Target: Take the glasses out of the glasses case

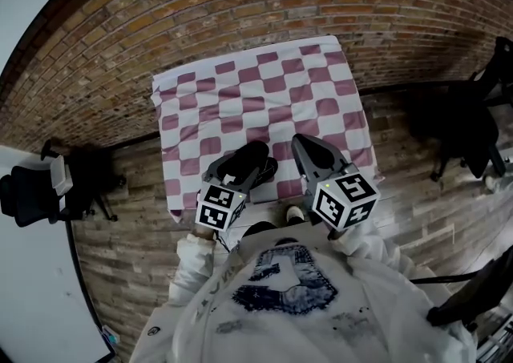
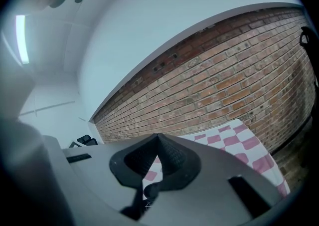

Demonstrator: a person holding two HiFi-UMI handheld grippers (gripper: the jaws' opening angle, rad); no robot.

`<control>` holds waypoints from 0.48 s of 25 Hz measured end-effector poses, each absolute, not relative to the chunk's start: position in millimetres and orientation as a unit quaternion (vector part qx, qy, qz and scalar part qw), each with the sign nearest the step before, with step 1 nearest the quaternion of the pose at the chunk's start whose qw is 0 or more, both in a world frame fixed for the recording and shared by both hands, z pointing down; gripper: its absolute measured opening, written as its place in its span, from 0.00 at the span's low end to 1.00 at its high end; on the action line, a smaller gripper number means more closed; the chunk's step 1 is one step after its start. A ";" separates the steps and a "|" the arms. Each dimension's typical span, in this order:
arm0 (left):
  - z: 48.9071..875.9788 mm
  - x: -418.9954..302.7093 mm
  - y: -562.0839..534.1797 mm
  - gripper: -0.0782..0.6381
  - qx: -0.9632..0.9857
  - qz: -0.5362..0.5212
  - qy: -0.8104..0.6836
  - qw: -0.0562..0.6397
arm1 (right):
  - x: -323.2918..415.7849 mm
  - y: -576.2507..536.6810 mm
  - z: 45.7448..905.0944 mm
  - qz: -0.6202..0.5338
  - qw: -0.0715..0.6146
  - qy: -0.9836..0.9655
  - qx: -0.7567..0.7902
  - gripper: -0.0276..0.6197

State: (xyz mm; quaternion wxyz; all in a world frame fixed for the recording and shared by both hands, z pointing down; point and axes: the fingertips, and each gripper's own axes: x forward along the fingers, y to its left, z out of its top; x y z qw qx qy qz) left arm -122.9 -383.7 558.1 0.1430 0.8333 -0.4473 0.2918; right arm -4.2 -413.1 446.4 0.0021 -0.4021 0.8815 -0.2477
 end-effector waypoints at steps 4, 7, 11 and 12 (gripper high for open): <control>583.0 -120.3 -381.5 0.43 0.835 0.328 -0.417 0.146 | -0.6 -413.8 446.8 -0.251 0.003 0.879 -0.405 0.06; 600.5 -120.9 -380.9 0.43 0.833 0.350 -0.403 0.150 | 1.1 -414.2 446.9 -0.253 0.003 0.878 -0.407 0.06; 625.8 -122.7 -378.7 0.43 0.833 0.365 -0.382 0.164 | 5.5 -415.9 447.1 -0.252 0.006 0.877 -0.410 0.06; 632.2 -122.9 -377.9 0.43 0.834 0.370 -0.375 0.166 | 6.8 -416.3 447.2 -0.251 0.007 0.876 -0.411 0.06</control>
